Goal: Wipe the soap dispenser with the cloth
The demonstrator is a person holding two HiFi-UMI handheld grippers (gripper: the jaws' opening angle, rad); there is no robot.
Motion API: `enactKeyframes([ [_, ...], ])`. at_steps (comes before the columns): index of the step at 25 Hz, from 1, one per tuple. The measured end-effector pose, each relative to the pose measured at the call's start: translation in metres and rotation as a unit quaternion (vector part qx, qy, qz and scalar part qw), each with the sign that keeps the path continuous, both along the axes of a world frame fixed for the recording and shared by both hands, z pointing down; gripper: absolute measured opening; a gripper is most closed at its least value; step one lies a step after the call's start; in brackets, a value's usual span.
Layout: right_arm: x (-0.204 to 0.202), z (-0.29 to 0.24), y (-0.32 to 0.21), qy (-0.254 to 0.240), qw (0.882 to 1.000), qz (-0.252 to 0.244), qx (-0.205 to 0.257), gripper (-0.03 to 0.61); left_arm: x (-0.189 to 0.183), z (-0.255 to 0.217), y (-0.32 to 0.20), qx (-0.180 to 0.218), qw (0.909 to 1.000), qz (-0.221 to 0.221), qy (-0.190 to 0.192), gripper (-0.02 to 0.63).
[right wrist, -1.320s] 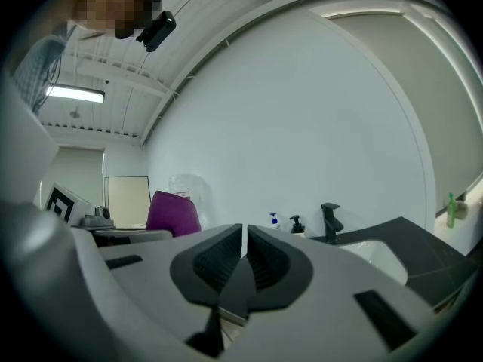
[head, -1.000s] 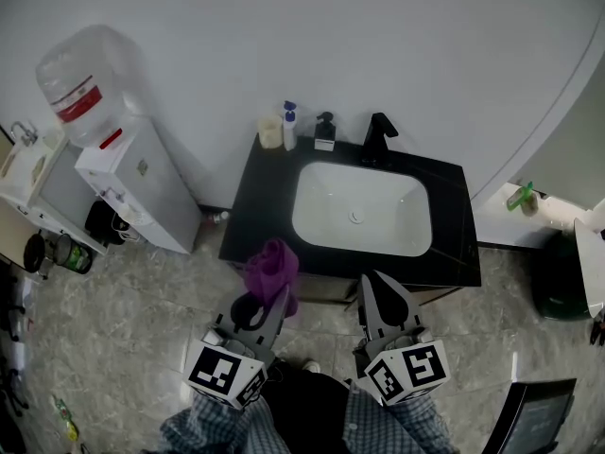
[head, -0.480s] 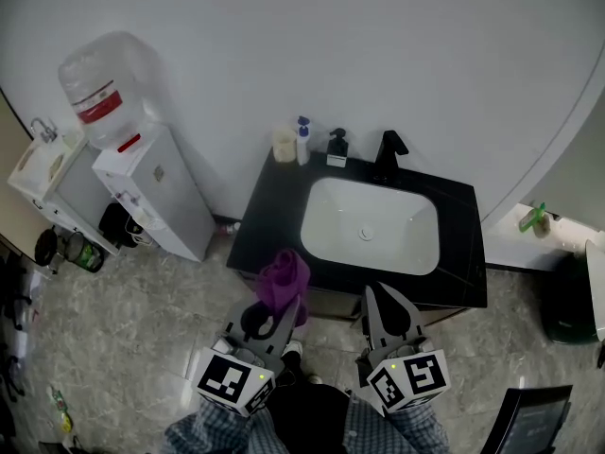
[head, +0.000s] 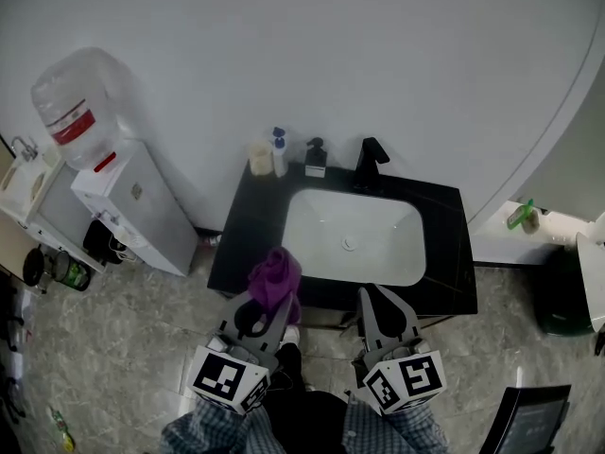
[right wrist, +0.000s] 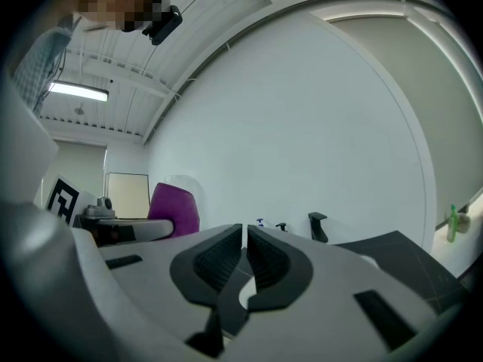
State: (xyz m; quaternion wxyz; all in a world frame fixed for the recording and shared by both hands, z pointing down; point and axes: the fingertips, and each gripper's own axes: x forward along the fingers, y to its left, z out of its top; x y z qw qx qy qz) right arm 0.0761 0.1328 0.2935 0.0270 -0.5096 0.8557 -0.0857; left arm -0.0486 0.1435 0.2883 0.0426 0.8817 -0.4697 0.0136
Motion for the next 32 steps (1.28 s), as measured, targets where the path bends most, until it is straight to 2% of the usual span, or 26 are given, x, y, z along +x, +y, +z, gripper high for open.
enactKeyframes([
  [8, -0.005, 0.013, -0.070, 0.019, 1.000, 0.012, -0.013, 0.031, -0.003, 0.012, -0.078, -0.018, 0.9997, 0.016, 0.006, 0.063],
  [21, -0.043, 0.017, -0.213, 0.038, 0.998, 0.030, -0.033, 0.031, -0.032, 0.025, -0.217, -0.044, 0.9976, 0.053, 0.001, 0.063],
  [28, -0.047, 0.032, -0.248, 0.040, 0.997, 0.046, -0.055, 0.031, -0.031, 0.037, -0.265, -0.054, 0.9962, 0.068, 0.012, 0.063],
  [32, -0.046, 0.051, -0.259, 0.047, 0.995, 0.039, -0.081, 0.031, -0.030, 0.049, -0.287, -0.061, 0.9963, 0.061, -0.002, 0.063],
])
